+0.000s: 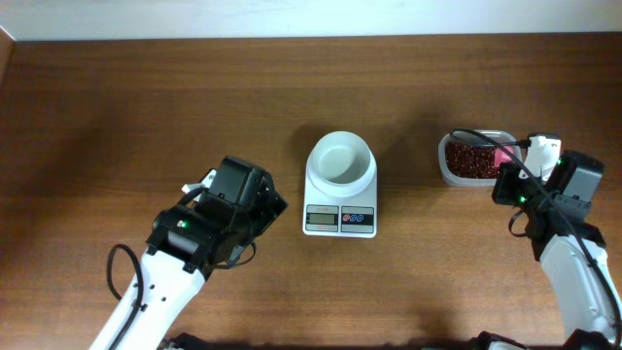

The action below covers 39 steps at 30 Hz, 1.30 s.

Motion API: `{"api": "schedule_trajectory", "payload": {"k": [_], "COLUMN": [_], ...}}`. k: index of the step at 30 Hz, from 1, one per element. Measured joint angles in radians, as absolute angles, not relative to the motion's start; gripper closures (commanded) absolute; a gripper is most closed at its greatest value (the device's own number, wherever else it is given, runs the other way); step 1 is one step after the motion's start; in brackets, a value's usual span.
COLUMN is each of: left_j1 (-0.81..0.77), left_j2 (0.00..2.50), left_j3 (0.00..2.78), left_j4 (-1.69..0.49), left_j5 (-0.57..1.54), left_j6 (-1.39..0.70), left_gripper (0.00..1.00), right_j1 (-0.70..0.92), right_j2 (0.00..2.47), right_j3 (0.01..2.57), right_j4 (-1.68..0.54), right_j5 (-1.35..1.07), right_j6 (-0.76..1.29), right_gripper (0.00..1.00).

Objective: Scoop and weigh 50g on scale
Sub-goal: 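Lower the scoop into the red beans with the right gripper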

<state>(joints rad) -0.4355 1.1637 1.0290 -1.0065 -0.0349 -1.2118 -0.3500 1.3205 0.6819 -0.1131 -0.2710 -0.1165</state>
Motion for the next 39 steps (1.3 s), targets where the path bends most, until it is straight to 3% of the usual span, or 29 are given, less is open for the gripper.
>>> {"api": "schedule_trajectory", "payload": {"k": [11,39], "left_j1": [-0.435,-0.435], "left_j2": [1.164,1.164], "left_j3": [1.029,1.029], "left_j4": [-1.007,-1.006], "left_j5": [-0.035,-0.035], "left_j6": [-1.212,-1.212], "left_gripper": [0.01,0.01], "right_j1": [-0.350,-0.351], "right_j2": [1.447,1.452], "right_j3": [0.709,0.712], "right_j4": [-0.142,-0.150], "right_j5": [-0.298,-0.369], "right_j6": [-0.118,0.289], "right_gripper": [0.96,0.96]}}
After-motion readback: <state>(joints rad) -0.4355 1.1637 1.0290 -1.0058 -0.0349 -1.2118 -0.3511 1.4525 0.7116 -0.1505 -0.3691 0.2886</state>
